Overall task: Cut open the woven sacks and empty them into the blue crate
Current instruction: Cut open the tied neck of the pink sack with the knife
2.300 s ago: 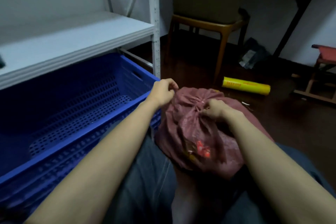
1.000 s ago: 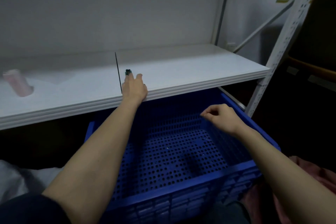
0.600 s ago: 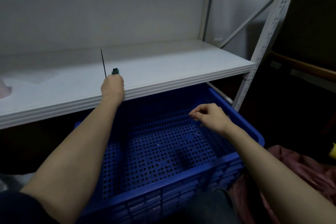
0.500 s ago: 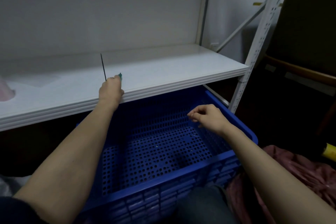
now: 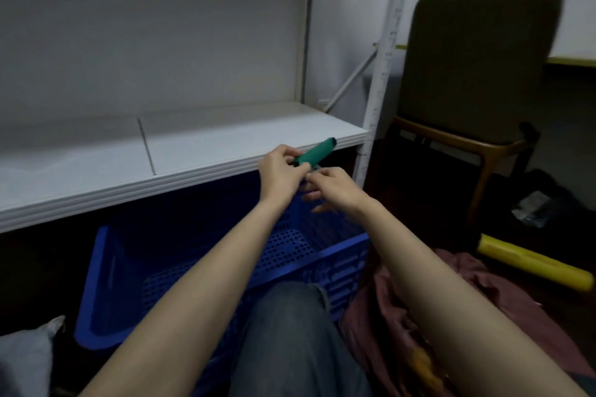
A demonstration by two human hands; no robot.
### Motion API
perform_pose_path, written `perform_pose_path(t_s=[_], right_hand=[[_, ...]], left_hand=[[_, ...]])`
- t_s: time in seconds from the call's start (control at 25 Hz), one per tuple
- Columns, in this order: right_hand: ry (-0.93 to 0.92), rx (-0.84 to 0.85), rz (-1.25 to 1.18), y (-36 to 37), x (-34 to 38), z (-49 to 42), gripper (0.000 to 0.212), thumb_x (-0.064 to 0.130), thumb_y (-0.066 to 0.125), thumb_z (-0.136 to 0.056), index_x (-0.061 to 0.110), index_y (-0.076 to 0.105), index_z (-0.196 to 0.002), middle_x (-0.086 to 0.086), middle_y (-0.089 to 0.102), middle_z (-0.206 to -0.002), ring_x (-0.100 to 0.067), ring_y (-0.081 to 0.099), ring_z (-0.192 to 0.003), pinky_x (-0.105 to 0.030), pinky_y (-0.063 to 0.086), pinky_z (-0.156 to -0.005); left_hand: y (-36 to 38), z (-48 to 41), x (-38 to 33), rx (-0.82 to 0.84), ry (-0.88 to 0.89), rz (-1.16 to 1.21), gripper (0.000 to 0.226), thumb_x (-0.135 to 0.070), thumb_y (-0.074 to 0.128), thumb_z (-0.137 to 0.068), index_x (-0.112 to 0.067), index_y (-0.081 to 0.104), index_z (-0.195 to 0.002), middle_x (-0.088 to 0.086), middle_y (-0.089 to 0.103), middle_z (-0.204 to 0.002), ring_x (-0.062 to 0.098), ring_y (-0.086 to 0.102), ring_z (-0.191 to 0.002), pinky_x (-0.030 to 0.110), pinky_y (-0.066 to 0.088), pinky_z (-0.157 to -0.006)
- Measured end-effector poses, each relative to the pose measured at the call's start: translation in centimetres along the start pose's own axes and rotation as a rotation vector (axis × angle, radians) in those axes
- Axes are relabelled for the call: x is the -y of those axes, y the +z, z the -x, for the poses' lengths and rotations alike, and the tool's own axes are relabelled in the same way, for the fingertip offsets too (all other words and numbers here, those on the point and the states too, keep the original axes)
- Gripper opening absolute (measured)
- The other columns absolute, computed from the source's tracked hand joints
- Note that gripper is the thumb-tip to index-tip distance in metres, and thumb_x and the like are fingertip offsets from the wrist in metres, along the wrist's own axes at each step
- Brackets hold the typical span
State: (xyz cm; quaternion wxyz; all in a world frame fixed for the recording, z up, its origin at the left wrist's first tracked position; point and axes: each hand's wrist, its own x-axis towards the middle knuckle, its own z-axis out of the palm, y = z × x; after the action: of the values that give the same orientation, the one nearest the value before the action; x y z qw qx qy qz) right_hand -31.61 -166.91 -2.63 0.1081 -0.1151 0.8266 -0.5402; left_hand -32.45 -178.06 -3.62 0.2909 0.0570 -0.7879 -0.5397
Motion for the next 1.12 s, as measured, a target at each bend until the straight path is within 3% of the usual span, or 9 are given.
perform_pose_path(t_s=[0.16,0.32,0.48,0.56,0.72,0.88,1.0,1.12], right_hand=[[0.099,-0.177,-0.154,-6.1,-1.4,4.6,0.03,0.021,0.034,-0.1,0.002,0.048,-0.119,-0.016,0.052,-0.111,-0.023,0.057,-0.084,-0.036,0.049,-0.062],[0.118,-0.41,-0.514,-11.9,-4.5,8.6,0.026,0.02,0.027,-0.101,0.011,0.051,-0.095,-0.016,0.056,-0.098,-0.026,0.057,-0.08,-0.038,0.048,-0.067],[0.171,-0.658,-0.6,-15.8,-8.0,9.7,0.023,0.027,0.042,-0.098,0.014,0.057,-0.087,-0.009,0.061,-0.087,-0.024,0.06,-0.08,-0.039,0.051,-0.072],[0.239,-0.725,-0.615,-17.2,-9.8,9.5,0.02,0.02,0.042,-0.096,0.009,0.055,-0.086,-0.012,0.06,-0.084,-0.027,0.06,-0.076,-0.043,0.051,-0.078],[0.313,-0.76,-0.564,-19.9,-14.5,9.8,0.013,0.011,0.033,-0.101,0.006,0.041,-0.11,-0.017,0.057,-0.078,-0.028,0.058,-0.065,-0.038,0.051,-0.058],[0.318,-0.745,-0.442,-21.8,-16.9,8.3,0.033,0.027,0.032,-0.104,0.008,0.045,-0.079,-0.009,0.051,-0.067,-0.016,0.055,-0.038,-0.023,0.046,-0.038],[0.269,-0.74,-0.151,-22.8,-17.7,6.3,0.03,0.027,0.038,-0.102,0.009,0.049,-0.081,-0.006,0.057,-0.065,-0.013,0.056,-0.039,-0.026,0.048,-0.045],[0.262,-0.73,-0.024,-24.0,-19.7,5.0,0.016,0.02,0.039,-0.102,0.007,0.047,-0.106,-0.005,0.059,-0.069,-0.017,0.058,-0.053,-0.032,0.052,-0.054]], left_hand=[[5.3,4.0,-4.5,0.107,0.103,0.134,0.02,-0.003,0.07,-0.074,-0.008,0.064,-0.092,0.002,0.066,-0.089,0.011,0.064,-0.088,0.019,0.051,-0.079],[10.1,8.6,-7.1,0.346,0.332,0.093,0.018,-0.005,0.07,-0.075,-0.007,0.067,-0.093,0.007,0.071,-0.093,0.014,0.067,-0.091,0.028,0.054,-0.084],[14.4,12.2,-8.6,0.582,0.569,0.108,0.021,0.001,0.068,-0.077,-0.004,0.069,-0.098,0.008,0.071,-0.102,0.013,0.065,-0.1,0.01,0.047,-0.088],[15.7,12.8,-8.3,0.711,0.606,0.101,0.022,0.003,0.065,-0.078,-0.002,0.07,-0.098,0.008,0.069,-0.107,0.013,0.063,-0.105,0.009,0.046,-0.09],[18.1,12.9,-5.1,1.05,0.498,-0.126,0.021,-0.002,0.059,-0.082,-0.007,0.072,-0.098,0.003,0.071,-0.103,0.007,0.064,-0.096,0.003,0.043,-0.076],[21.0,11.6,-1.7,1.132,0.428,-0.482,0.021,-0.013,0.059,-0.086,-0.011,0.07,-0.104,0.003,0.069,-0.108,0.014,0.062,-0.102,0.011,0.038,-0.081],[23.4,10.8,-0.4,1.143,0.337,-0.517,0.019,-0.016,0.058,-0.087,-0.01,0.069,-0.101,0.004,0.068,-0.105,0.015,0.061,-0.099,0.022,0.044,-0.086],[25.5,10.7,1.4,1.172,0.248,-0.579,0.018,-0.015,0.055,-0.086,-0.004,0.069,-0.088,0.007,0.07,-0.095,0.018,0.063,-0.09,0.029,0.048,-0.082]])
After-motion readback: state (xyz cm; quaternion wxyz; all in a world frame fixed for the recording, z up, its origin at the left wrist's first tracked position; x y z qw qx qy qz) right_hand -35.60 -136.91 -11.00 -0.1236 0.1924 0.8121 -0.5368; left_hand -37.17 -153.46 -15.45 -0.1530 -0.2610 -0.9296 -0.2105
